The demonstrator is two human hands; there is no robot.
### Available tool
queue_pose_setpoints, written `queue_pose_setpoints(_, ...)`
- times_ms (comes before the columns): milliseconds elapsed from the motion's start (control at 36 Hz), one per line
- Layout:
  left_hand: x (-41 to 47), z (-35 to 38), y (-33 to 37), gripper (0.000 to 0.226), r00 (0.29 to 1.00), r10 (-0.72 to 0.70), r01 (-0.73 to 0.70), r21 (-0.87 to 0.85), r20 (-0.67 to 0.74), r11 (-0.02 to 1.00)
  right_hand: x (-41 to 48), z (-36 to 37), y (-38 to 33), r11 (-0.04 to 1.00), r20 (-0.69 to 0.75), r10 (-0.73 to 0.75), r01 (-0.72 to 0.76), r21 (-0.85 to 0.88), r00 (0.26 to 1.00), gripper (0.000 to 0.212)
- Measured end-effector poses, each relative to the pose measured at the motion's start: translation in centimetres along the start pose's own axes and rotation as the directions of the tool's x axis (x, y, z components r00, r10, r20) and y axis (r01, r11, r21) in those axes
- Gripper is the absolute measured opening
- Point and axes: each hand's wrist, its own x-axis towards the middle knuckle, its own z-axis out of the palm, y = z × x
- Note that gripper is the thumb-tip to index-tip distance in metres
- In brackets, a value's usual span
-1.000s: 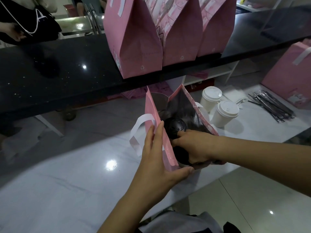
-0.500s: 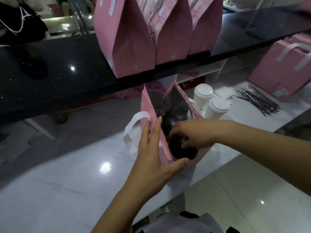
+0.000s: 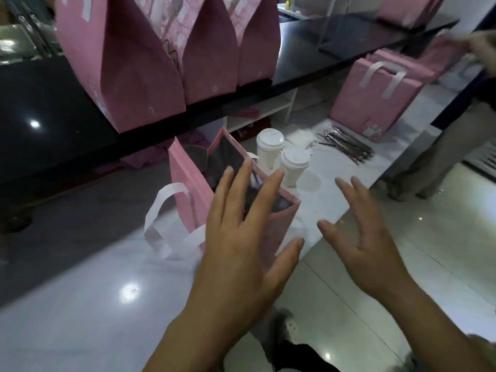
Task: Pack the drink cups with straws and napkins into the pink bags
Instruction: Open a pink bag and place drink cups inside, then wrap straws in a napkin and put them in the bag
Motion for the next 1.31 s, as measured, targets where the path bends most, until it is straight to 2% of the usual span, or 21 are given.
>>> queue_pose_setpoints(83, -0.8, 2.8, 1.9, 0.079, 0.998, 0.054, -0.055, -0.042, -0.034, 0.998, -1.4, 0.1, 3.7, 0.993, 0.085, 0.109, -0.104, -0.055, 0.990, 0.081)
queue_pose_setpoints(194, -1.2, 7.0, 3.5, 0.081, 0.997, 0.072, -0.070, -0.041, 0.041, 0.997, -1.9, -1.1, 8.2, 0.985, 0.133, 0.174, -0.172, -0.028, 0.976, 0.077)
queue_pose_setpoints(361, 1.0, 13.5, 4.7, 0.085, 0.981, -0.089, 0.078, 0.069, 0.172, 0.995, 0.1, -4.7, 14.0, 0.983, 0.181, 0.177, -0.181, 0.008, 0.967, 0.076)
queue_pose_setpoints(444, 2.8, 17.0, 5.3, 0.088, 0.963, -0.186, 0.169, 0.101, 0.195, 0.980, 1.3, -7.1, 16.8, 0.986, 0.193, 0.142, -0.156, 0.054, 0.971, 0.068)
queue_pose_setpoints(611, 6.2, 23.6, 6.0, 0.090, 0.910, -0.335, 0.293, 0.193, 0.244, 0.936, 3.0, -10.6, 23.9, 0.982, 0.284, 0.136, -0.167, 0.088, 0.949, 0.067)
queue_pose_setpoints(861, 9.2, 29.1, 6.8, 0.089, 0.837, -0.459, 0.393, 0.254, 0.299, 0.884, 6.8, -13.8, 30.3, 0.977, 0.383, 0.133, -0.187, 0.106, 0.914, 0.065)
queue_pose_setpoints(1111, 17.5, 32.4, 3.8, 0.082, 0.806, -0.532, 0.477, 0.247, 0.259, 0.843, 13.9, -14.3, 33.2, 0.969, 0.425, 0.128, -0.204, 0.140, 0.896, 0.075)
queue_pose_setpoints(1306, 27.8, 37.4, -2.1, 0.070, 0.810, -0.564, 0.533, 0.199, 0.159, 0.822, 21.5, -14.7, 36.2, 0.976, 0.429, 0.113, -0.180, 0.118, 0.896, 0.052)
